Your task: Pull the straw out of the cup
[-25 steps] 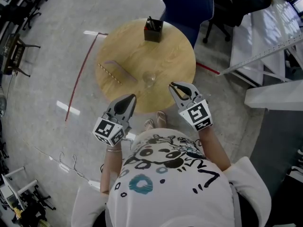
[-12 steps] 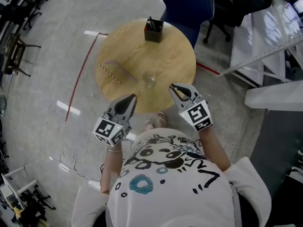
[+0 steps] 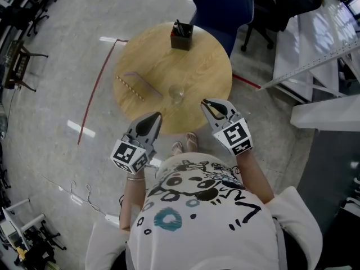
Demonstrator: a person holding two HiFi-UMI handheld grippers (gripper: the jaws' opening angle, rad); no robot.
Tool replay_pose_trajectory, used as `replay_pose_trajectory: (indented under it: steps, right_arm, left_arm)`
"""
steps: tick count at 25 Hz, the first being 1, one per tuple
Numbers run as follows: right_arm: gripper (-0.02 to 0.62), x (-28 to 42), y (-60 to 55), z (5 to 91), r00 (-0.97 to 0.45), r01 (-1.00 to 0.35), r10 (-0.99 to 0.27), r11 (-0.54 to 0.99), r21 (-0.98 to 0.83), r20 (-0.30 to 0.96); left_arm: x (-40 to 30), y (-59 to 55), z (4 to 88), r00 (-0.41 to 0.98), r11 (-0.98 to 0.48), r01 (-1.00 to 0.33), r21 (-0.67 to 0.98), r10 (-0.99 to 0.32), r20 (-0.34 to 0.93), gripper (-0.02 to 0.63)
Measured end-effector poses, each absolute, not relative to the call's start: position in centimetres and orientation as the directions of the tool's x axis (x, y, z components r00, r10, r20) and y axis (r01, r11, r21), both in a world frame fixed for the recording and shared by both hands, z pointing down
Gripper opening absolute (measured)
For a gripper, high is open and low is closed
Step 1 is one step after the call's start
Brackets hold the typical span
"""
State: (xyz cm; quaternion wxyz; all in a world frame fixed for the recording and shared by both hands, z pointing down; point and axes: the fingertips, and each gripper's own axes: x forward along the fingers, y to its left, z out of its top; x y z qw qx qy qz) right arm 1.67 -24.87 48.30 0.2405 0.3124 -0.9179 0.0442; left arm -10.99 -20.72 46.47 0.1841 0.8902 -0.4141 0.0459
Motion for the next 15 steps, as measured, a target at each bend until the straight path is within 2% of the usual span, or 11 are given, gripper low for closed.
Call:
replay_pose_trajectory:
  steps: [15]
  right_arm:
    - [0.040,1.82,-24.91,48.25,-0.688,-0.601,-0.559,0.796,0.068,0.463]
  left_arm:
    - [-11.18,-20.47,46.48,0.654,-0.589,-0.754,0.291,-0.718,0.239,0.017]
